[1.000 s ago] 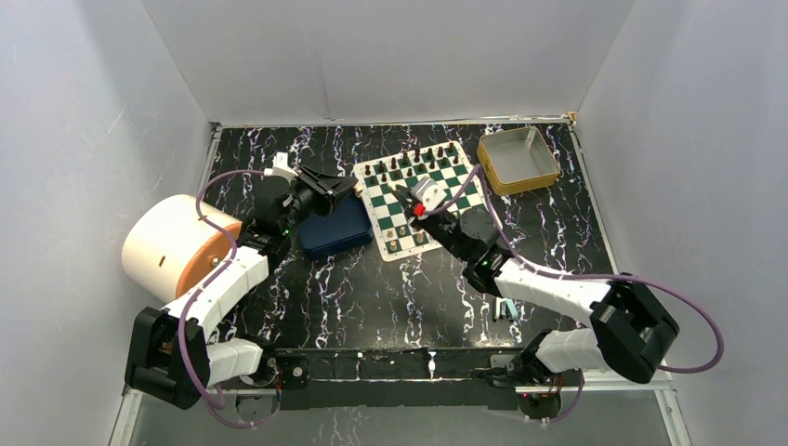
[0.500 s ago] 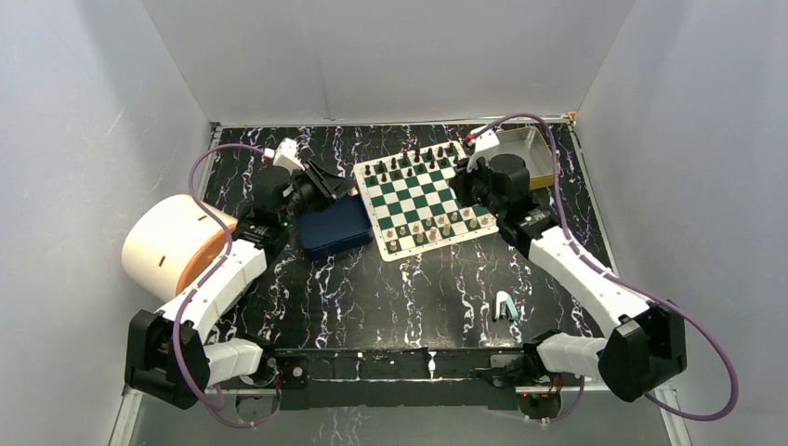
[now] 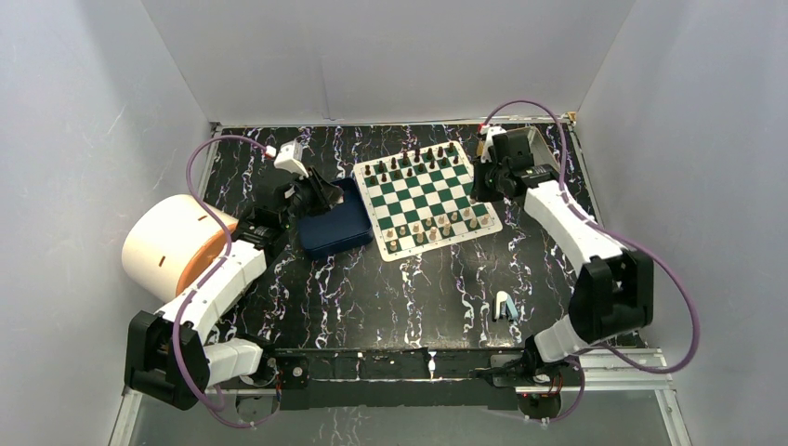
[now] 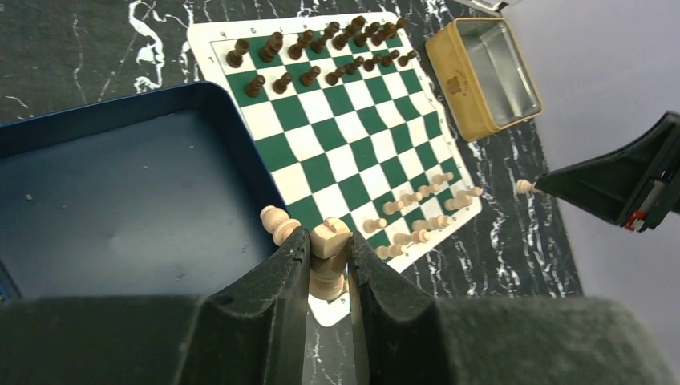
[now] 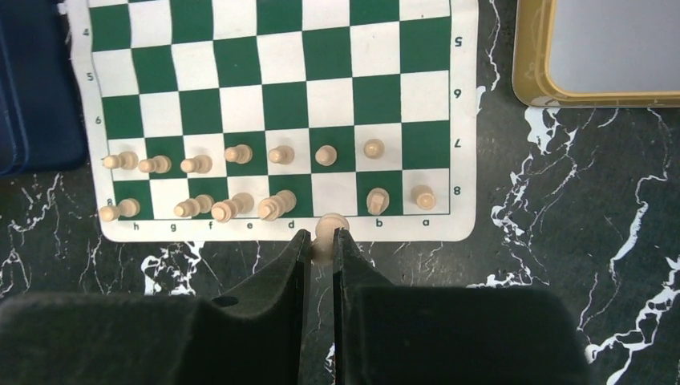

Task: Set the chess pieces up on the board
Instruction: Place the chess piece on the chessboard.

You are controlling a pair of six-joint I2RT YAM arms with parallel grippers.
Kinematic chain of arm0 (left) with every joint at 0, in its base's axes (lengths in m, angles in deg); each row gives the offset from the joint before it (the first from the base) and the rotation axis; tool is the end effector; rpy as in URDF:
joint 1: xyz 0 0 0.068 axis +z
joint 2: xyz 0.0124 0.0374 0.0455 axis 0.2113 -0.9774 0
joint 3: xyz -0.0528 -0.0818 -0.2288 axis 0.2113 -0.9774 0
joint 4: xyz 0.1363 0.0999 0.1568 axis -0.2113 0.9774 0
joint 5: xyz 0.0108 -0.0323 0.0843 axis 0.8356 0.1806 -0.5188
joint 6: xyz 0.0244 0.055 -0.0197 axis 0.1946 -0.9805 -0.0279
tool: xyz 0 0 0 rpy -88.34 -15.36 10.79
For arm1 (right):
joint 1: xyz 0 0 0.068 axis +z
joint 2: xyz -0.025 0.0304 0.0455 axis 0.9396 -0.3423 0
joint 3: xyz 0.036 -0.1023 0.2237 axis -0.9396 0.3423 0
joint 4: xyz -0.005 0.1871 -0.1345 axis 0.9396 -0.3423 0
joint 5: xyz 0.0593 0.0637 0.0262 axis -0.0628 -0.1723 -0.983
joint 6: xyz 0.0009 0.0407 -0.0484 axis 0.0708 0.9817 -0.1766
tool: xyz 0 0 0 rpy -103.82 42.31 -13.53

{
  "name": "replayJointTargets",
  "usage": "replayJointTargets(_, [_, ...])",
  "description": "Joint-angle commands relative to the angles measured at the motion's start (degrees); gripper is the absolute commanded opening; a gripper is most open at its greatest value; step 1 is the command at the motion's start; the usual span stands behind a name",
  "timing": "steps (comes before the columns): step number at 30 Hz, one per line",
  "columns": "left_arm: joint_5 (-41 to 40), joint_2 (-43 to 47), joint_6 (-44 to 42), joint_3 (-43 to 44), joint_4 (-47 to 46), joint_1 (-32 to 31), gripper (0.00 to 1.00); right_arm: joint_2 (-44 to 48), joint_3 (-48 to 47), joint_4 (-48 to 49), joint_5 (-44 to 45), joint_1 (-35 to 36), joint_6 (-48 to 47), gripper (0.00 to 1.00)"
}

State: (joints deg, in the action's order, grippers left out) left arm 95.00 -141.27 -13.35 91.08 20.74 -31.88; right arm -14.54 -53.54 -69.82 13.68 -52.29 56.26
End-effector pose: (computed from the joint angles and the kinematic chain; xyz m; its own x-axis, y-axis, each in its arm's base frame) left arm 0.2518 -0.0961 0.2911 -0.4100 -0.4320 -0.8033 0.2626 0.7875 -0.5575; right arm 0.2919 0.0947 0.2751 -0.6632 -0.0922 -0.7428 -0.2544 0.9611 0.1077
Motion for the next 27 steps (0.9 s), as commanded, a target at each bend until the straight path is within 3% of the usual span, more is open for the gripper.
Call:
replayJointTargets(1, [-2.9,2.1,-6.5,-1.8,-1.2,0.2,0.00,-5.0,-6.4,-3.7,0.5,-0.6,0.9,0.17])
replayJointTargets(11, [-4.3,2.5,-9.6,-3.9,-1.0,-0.7,0.00,-15.8,-13.5,-6.8,1.6,-2.7,-0.2,0.18])
replayJointTargets(27, [-5.7,3.2,-12.4,-3.6,0.5,-1.6,0.00,-25.8,-17.2,-6.6,3.0,-5.3,-0.2,0.19])
